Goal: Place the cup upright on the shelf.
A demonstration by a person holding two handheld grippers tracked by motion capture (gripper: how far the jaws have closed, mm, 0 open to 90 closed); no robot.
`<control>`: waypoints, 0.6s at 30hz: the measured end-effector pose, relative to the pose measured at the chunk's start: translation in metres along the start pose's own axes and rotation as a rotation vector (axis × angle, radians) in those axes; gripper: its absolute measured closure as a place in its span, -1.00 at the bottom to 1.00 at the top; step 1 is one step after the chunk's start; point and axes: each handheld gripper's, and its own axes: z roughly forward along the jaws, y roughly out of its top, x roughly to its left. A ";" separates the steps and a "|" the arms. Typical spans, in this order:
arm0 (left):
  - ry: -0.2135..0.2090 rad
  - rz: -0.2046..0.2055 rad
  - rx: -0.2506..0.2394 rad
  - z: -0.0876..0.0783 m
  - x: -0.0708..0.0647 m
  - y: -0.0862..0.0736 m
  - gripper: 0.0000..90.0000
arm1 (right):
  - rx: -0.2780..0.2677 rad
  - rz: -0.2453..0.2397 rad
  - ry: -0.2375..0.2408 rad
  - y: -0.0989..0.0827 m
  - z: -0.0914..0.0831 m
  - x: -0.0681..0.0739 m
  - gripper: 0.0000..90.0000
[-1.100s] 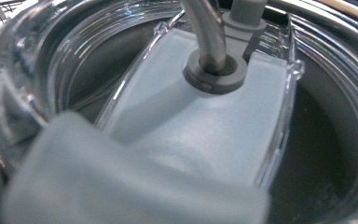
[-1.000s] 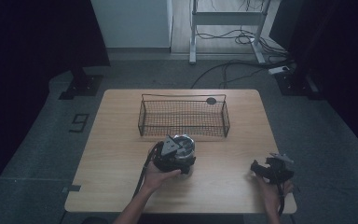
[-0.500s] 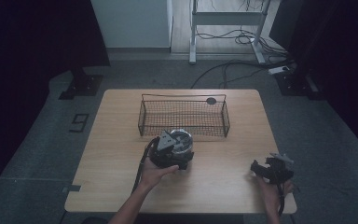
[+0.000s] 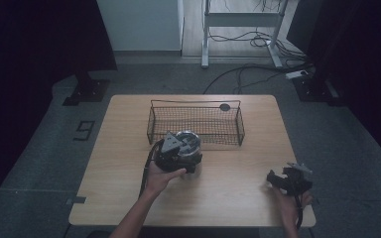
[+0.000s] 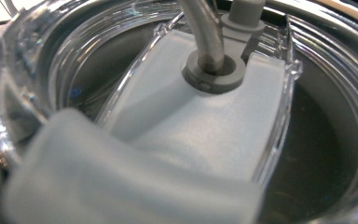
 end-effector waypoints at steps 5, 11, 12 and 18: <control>0.013 0.004 -0.008 -0.004 0.004 0.004 -0.93 | 0.000 -0.001 0.000 0.000 0.000 0.000 -0.95; 0.015 -0.004 -0.018 -0.008 0.010 0.009 -0.93 | -0.003 -0.002 0.001 0.000 0.000 0.000 -0.94; 0.016 -0.005 -0.017 -0.008 0.011 0.010 -0.93 | -0.003 -0.002 0.001 0.000 0.000 0.000 -0.94; 0.023 -0.019 -0.022 -0.010 0.017 0.014 -0.92 | -0.004 -0.002 0.001 0.000 0.000 0.000 -0.94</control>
